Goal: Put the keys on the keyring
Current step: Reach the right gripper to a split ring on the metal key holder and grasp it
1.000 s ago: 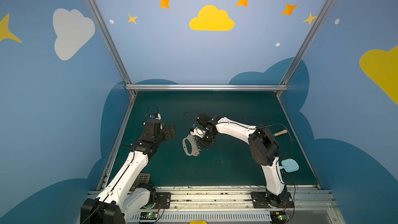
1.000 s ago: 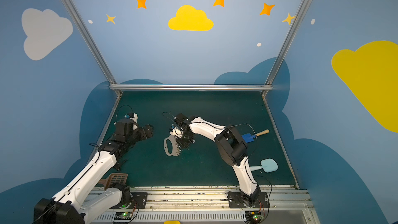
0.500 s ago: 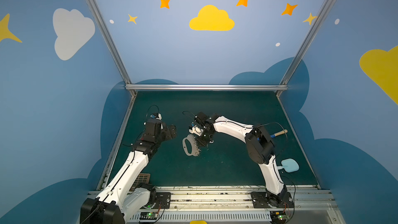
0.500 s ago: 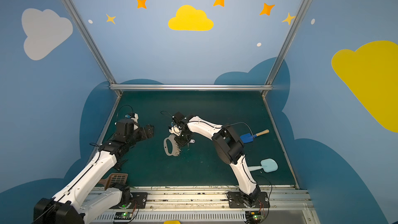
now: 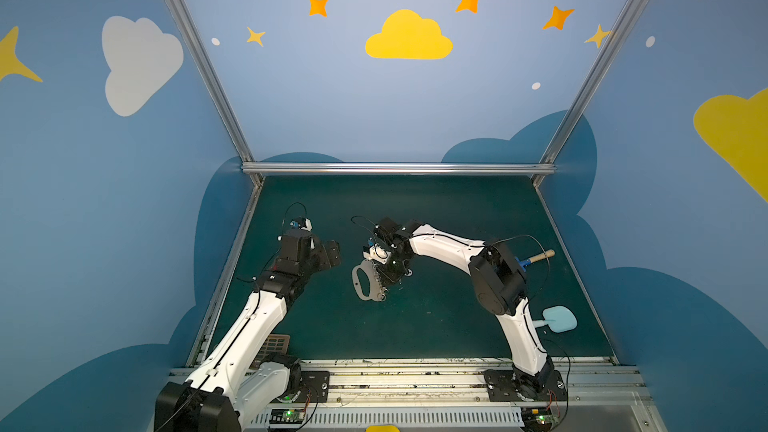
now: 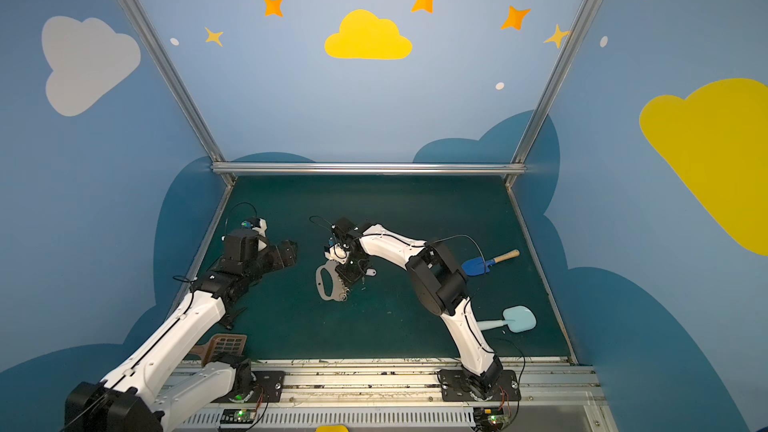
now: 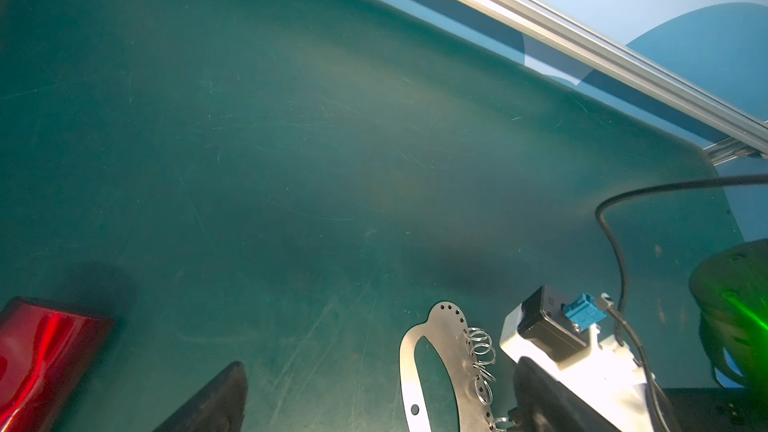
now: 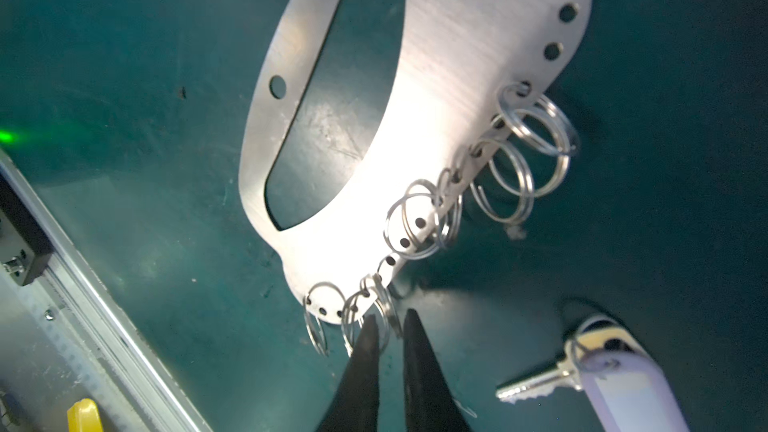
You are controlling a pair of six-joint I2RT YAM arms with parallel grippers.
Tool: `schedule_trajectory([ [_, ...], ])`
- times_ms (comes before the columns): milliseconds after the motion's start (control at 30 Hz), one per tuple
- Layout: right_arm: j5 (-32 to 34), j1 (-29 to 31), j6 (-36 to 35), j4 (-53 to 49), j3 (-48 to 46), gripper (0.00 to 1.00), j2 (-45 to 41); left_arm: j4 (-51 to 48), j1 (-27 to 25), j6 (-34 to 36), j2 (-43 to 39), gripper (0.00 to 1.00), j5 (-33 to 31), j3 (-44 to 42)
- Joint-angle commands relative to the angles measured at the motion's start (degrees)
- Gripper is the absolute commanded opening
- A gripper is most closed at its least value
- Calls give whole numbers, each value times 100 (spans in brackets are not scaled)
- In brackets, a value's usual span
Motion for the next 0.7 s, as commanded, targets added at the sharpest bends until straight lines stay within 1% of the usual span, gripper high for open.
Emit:
schedule_trajectory([
  [0,-164,60,-79,-175,139,11,141,73,-26,4,12,100,-99,-26],
  [267,-116,89,-141,-260,166,11,197,70,-45,-25,12,100,-105,-26],
  [567,-70,101,-203,-172,57,1,-33,26,-77,-52,-70,99,-143,-17],
  [667,-20,105,-327,-165,3,0,-216,-20,-94,-36,-149,99,-152,9],
])
